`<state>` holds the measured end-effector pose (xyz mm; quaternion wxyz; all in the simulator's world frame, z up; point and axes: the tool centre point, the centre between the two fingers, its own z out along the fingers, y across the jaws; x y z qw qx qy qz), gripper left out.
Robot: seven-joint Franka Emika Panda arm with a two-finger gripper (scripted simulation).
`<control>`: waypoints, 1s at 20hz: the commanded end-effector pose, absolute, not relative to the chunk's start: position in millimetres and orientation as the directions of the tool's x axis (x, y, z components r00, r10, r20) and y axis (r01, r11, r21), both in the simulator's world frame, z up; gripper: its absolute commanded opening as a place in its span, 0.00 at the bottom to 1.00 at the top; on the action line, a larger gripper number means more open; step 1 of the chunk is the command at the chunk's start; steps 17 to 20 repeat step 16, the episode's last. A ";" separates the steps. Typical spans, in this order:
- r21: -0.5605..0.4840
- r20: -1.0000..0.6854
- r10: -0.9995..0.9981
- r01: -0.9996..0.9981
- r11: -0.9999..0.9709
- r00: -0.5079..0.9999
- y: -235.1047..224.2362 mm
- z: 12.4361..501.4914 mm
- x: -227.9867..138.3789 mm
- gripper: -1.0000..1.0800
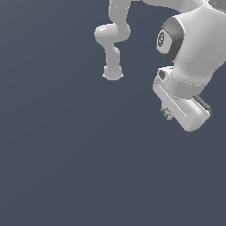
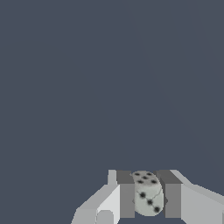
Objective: Pick up the object and move it to a goal position.
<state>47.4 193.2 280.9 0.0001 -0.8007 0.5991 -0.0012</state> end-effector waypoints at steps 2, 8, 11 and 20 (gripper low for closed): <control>0.000 0.001 -0.959 -0.959 -0.282 0.282 202.1 300.4 52.8 0.00; 0.000 0.001 -0.959 -0.959 -0.283 0.283 211.3 319.9 59.1 0.00; 0.000 0.001 -0.959 -0.959 -0.283 0.283 213.8 324.9 60.9 0.00; 0.000 0.000 -0.959 -0.959 -0.283 0.283 215.3 328.0 62.1 0.00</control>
